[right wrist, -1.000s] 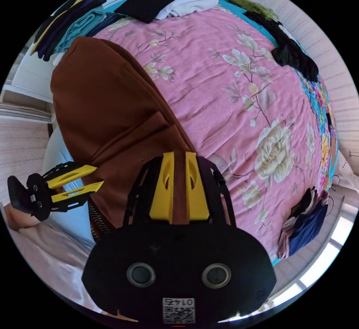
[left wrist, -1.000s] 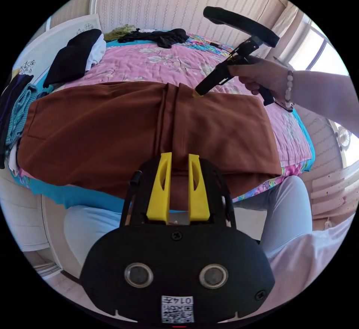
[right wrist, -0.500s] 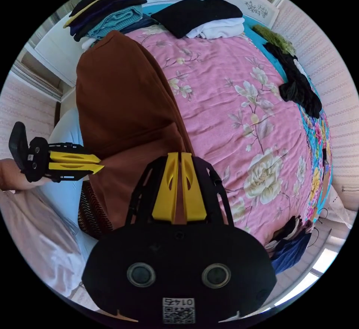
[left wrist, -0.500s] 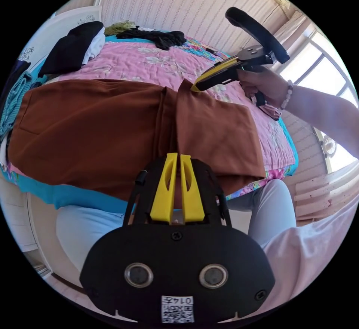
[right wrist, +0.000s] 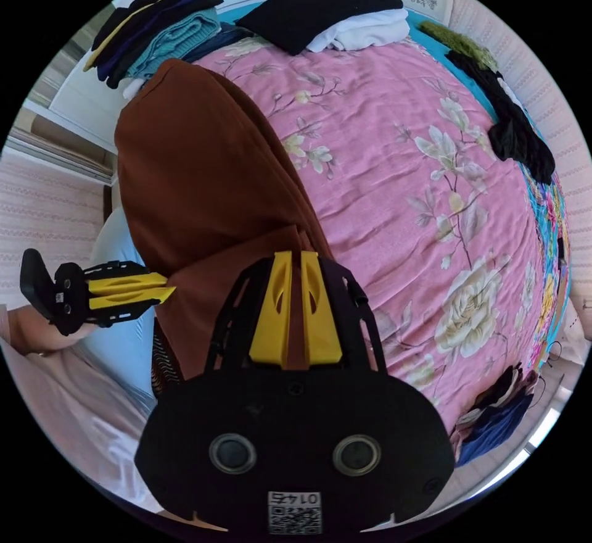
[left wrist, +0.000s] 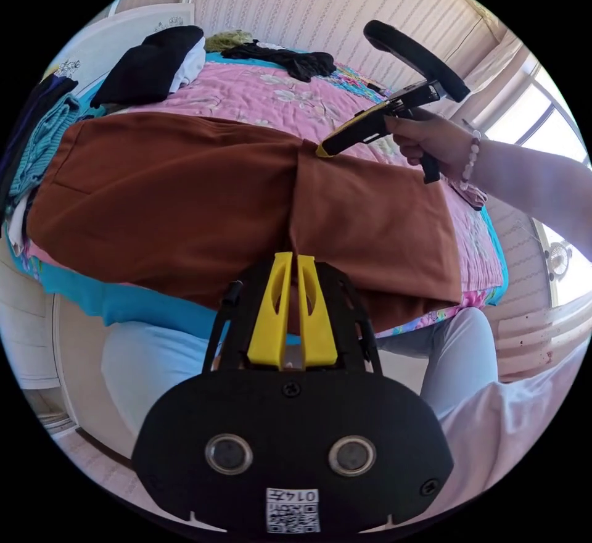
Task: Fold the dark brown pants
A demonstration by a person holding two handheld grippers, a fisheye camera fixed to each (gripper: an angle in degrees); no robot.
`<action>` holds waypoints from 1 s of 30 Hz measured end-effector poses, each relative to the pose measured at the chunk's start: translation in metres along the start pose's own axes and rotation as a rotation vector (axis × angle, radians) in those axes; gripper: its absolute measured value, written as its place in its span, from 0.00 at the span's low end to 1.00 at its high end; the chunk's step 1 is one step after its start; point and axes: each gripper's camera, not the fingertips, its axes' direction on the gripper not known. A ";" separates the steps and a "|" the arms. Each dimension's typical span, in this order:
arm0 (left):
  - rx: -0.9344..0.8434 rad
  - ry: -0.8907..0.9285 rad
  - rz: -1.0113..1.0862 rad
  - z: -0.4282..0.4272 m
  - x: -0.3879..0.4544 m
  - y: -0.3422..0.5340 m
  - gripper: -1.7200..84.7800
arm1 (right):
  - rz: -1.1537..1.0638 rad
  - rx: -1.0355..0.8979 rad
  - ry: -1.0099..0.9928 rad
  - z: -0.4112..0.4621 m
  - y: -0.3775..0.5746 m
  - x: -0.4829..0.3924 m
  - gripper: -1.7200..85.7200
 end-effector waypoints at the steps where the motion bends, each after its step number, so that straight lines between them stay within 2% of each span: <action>1: -0.004 -0.002 0.000 0.000 0.000 0.000 0.01 | -0.015 0.004 0.004 -0.001 0.000 -0.001 0.06; 5: -0.011 0.027 0.015 -0.008 -0.003 0.002 0.04 | -0.102 0.101 0.043 -0.016 0.007 -0.011 0.14; 9: -0.013 0.018 -0.002 -0.013 -0.008 0.008 0.07 | -0.153 -0.022 0.034 0.004 0.007 -0.018 0.14; 14: -0.024 -0.005 -0.006 -0.018 -0.010 0.011 0.08 | -0.112 -0.059 -0.003 0.013 0.006 -0.024 0.15; 22: -0.035 0.002 -0.011 -0.012 -0.020 0.013 0.08 | -0.254 -0.071 0.090 0.014 0.025 -0.064 0.07; 26: -0.027 0.115 -0.047 -0.019 -0.037 0.019 0.02 | -0.256 -0.046 0.132 -0.002 0.044 -0.079 0.04; 30: 0.030 0.157 -0.026 -0.042 -0.044 0.031 0.01 | -0.266 0.044 0.090 -0.045 0.074 -0.091 0.04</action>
